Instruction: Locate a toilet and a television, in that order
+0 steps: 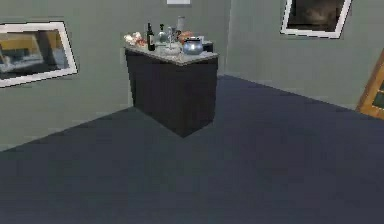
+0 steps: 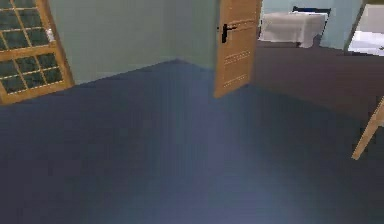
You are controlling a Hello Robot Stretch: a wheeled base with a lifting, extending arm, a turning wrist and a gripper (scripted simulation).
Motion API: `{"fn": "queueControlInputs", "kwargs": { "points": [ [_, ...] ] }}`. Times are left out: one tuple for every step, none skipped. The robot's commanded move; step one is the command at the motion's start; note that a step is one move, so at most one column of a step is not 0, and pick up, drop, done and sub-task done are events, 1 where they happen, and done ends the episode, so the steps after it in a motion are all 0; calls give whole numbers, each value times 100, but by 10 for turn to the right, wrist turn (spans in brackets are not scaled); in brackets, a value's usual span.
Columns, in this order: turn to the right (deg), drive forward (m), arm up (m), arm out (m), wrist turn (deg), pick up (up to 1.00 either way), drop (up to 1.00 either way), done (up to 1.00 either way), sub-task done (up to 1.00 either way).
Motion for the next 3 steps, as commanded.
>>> {"fn": "queueControlInputs", "kwargs": {
  "points": [
    [-360, 0, 0, 0, 0, 0, 0, 0, 0],
    [0, 10, 0, 0, 0, 0, 0, 0, 0],
    [-450, 0, 0, 0, 0, 0, 0, 0, 0]
  ]
}}
